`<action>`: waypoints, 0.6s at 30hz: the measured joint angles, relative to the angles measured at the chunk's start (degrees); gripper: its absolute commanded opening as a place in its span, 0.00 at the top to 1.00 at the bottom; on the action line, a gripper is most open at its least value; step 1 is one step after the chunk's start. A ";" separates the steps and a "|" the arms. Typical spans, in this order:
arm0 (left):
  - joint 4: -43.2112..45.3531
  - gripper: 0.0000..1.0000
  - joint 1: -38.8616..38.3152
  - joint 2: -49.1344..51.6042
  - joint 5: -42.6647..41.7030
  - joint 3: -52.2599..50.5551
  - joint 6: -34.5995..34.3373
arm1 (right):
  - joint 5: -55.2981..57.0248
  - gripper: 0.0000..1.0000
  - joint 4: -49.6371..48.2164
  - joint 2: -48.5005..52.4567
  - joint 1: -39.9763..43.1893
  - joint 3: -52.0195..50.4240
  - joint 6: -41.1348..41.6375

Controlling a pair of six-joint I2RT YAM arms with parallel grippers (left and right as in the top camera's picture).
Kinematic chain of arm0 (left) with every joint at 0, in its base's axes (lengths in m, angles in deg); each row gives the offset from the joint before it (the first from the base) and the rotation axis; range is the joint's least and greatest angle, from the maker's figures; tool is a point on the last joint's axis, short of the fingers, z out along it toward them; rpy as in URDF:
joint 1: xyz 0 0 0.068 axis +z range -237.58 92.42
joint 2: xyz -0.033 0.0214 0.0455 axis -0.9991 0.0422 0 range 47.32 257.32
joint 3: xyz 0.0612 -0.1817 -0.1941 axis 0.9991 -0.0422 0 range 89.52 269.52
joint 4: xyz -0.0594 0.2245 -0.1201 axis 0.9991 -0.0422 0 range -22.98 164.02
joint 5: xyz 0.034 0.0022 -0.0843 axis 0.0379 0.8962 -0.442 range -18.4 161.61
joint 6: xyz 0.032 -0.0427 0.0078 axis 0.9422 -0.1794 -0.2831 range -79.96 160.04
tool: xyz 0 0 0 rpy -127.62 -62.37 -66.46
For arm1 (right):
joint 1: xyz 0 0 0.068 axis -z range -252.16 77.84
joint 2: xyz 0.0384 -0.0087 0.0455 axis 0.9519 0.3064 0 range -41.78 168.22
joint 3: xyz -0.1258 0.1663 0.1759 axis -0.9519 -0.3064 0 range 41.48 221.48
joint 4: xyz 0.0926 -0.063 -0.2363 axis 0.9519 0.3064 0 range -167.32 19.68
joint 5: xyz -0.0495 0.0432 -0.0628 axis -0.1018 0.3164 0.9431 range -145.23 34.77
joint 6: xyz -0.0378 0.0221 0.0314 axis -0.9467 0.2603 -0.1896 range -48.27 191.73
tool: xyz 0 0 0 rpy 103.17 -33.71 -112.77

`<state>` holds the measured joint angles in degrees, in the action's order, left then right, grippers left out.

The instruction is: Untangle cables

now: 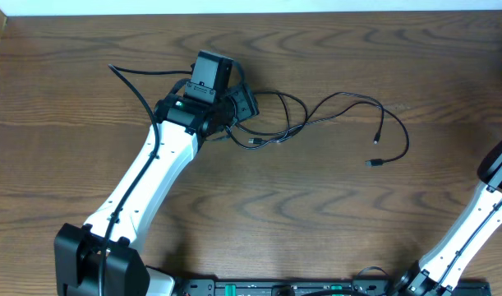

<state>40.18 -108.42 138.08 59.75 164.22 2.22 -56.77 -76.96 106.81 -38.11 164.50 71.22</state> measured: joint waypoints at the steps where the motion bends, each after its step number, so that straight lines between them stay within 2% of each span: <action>1: 0.04 0.33 0.00 0.00 0.00 0.00 0.04 | 0.09 0.01 1.25 0.42 0.00 0.00 -0.20; 8: 0.04 0.34 0.00 0.00 0.02 0.00 0.20 | -0.96 0.01 4.20 0.52 -0.46 0.04 -0.66; 15: 0.07 0.33 0.00 0.00 0.20 0.00 0.98 | -12.46 0.01 12.20 -3.85 -2.97 0.02 -0.28; 16: 0.02 0.25 0.00 0.00 0.20 0.00 1.75 | -14.01 0.01 13.31 -5.05 -3.41 0.02 0.11; 18: -0.02 0.21 0.00 0.00 0.20 0.00 3.04 | -18.08 0.01 16.90 -8.39 -4.28 0.02 1.62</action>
<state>40.16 -108.42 138.08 59.94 164.22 5.26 -74.85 -60.07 98.42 -42.40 164.52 72.84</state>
